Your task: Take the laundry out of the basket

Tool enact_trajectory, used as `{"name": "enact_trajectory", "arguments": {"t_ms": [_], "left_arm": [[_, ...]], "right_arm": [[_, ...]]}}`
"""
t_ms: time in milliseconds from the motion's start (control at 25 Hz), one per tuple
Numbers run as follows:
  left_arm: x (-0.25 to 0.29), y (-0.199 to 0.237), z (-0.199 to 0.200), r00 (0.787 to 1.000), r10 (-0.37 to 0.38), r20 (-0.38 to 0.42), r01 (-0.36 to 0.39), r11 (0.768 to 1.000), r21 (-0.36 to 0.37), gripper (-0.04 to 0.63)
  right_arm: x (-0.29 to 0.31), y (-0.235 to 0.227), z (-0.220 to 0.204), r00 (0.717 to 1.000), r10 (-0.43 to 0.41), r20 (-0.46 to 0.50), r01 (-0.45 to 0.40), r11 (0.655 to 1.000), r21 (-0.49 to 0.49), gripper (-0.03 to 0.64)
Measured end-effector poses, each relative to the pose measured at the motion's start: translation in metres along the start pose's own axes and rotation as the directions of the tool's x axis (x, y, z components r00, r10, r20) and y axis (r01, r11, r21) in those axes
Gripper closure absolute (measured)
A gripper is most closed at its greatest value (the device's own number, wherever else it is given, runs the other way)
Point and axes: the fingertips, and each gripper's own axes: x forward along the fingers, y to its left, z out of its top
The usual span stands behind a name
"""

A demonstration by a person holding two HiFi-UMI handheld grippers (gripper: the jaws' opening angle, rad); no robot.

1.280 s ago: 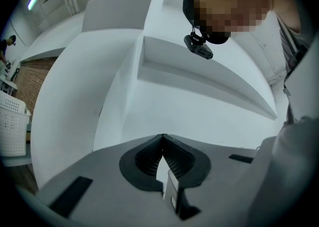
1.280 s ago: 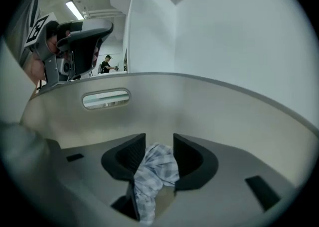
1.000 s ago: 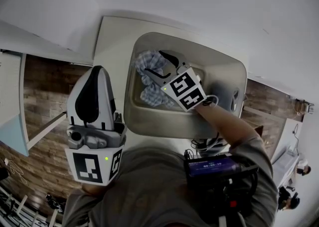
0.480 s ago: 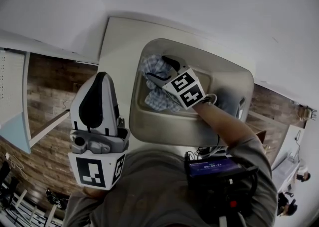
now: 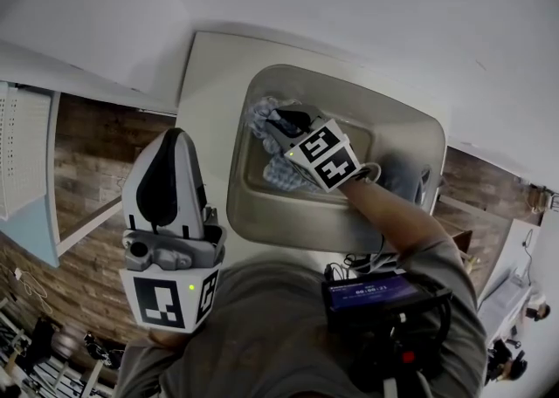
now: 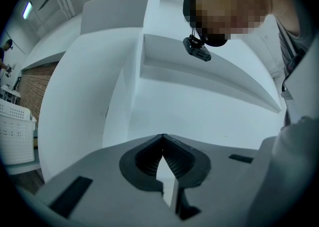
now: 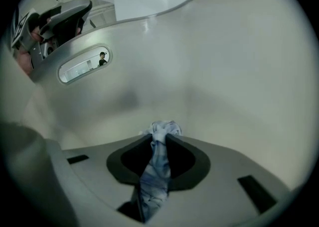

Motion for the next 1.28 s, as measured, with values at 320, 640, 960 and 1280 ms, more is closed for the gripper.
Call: {"name": "enact_trajectory", "arguments": {"t_ms": [320,640,960,1280], "left_arm": [[-0.011,-0.024,0.023,0.998,-0.045,0.046,0.043,0.999,0.033,0.588],[-0.032,-0.057,0.051,0.987,-0.121,0.107,0.113,0.991,0.076,0.588],[-0.057,-0.098,0.073,0.963,-0.218,0.159,0.202,0.973,0.111,0.588],[-0.084,-0.130,0.090,0.929,-0.303,0.211,0.277,0.950,0.144,0.588]], "right_arm": [[-0.040,0.001,0.031,0.991,-0.063,0.115,0.068,0.997,-0.042,0.538],[-0.110,0.014,0.089,0.937,-0.131,0.324,0.154,0.987,-0.048,0.540],[-0.207,0.033,0.147,0.829,-0.204,0.520,0.272,0.961,-0.056,0.540],[-0.310,0.056,0.171,0.707,-0.285,0.648,0.398,0.917,-0.031,0.540]]}}
